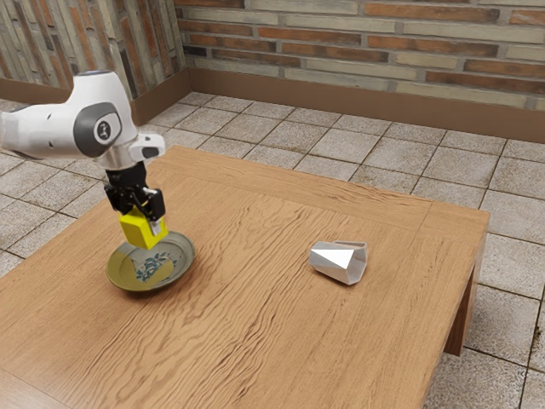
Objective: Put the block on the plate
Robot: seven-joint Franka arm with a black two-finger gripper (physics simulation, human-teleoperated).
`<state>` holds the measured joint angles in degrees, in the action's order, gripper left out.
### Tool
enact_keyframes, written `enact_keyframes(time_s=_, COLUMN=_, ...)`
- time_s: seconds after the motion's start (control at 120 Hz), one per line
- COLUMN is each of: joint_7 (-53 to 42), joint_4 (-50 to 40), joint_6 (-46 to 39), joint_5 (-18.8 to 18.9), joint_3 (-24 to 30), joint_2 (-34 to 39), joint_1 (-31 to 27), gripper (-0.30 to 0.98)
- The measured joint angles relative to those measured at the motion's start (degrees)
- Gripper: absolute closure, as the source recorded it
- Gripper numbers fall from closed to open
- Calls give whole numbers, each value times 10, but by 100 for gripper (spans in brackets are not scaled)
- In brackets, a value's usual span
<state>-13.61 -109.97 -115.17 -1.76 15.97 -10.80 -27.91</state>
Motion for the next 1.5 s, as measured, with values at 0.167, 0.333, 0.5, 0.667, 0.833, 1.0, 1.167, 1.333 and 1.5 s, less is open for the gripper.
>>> enact_keyframes(time_s=0.167, joint_7=5, joint_4=5, joint_6=-15, joint_5=4, joint_3=-4, joint_2=-32, joint_1=-8, gripper=28)
enact_keyframes(time_s=0.333, joint_7=10, joint_4=7, joint_6=-32, joint_5=7, joint_3=-7, joint_2=-65, joint_1=-7, gripper=28)
enact_keyframes(time_s=0.5, joint_7=14, joint_4=10, joint_6=-45, joint_5=10, joint_3=-15, joint_2=-92, joint_1=-8, gripper=29)
enact_keyframes(time_s=0.667, joint_7=16, joint_4=13, joint_6=-51, joint_5=16, joint_3=-20, joint_2=-101, joint_1=-8, gripper=25)
enact_keyframes(time_s=0.833, joint_7=20, joint_4=14, joint_6=-53, joint_5=24, joint_3=-21, joint_2=-101, joint_1=-7, gripper=12)
enact_keyframes(time_s=1.0, joint_7=22, joint_4=10, joint_6=-52, joint_5=26, joint_3=-21, joint_2=-74, joint_1=-6, gripper=5)
enact_keyframes(time_s=1.167, joint_7=26, joint_4=8, joint_6=-30, joint_5=27, joint_3=-20, joint_2=-25, joint_1=1, gripper=2)
enact_keyframes(time_s=1.333, joint_7=36, joint_4=9, joint_6=13, joint_5=25, joint_3=-16, joint_2=27, joint_1=31, gripper=1)
enact_keyframes(time_s=1.5, joint_7=48, joint_4=13, joint_6=64, joint_5=16, joint_3=-6, joint_2=77, joint_1=64, gripper=0)
